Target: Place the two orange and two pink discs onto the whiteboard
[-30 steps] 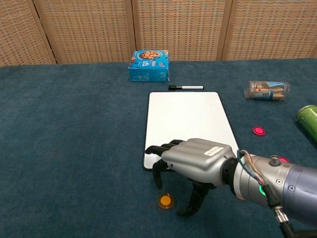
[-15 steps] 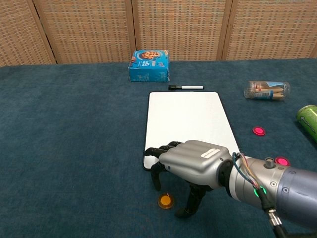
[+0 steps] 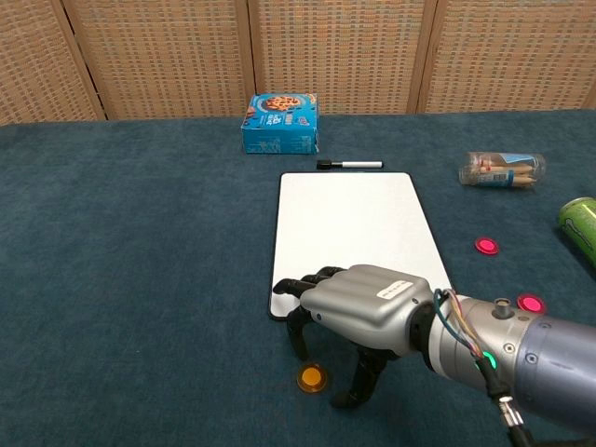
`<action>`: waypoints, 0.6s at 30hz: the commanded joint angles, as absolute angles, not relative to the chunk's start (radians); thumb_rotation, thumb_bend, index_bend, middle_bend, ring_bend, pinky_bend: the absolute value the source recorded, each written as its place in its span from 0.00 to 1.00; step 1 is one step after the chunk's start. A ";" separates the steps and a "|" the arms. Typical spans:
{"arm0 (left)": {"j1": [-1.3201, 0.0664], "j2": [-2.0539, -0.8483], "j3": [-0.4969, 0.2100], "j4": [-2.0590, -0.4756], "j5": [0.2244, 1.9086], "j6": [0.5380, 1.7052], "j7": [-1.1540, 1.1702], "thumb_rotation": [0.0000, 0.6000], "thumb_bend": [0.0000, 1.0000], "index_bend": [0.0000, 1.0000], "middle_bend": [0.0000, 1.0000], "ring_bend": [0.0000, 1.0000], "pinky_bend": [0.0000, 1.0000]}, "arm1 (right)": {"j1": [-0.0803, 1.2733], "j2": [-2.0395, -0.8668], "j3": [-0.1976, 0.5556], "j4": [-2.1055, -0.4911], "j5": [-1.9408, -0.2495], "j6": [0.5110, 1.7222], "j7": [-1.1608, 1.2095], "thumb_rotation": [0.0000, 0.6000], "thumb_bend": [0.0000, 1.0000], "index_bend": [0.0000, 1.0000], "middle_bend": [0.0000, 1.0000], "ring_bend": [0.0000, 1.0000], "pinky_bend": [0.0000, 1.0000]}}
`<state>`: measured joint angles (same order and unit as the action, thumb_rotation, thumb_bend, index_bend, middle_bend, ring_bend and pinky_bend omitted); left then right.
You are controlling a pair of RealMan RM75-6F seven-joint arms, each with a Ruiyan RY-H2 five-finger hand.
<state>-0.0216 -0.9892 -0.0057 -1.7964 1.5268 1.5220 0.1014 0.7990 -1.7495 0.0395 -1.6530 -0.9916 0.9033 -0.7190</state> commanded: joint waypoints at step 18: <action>-0.022 -0.989 -0.006 -1.796 1.527 1.524 0.100 1.00 0.00 0.00 0.00 0.00 0.00 | 0.809 -1.770 0.033 -1.639 -0.975 0.916 -0.703 1.00 0.31 0.47 0.00 0.00 0.00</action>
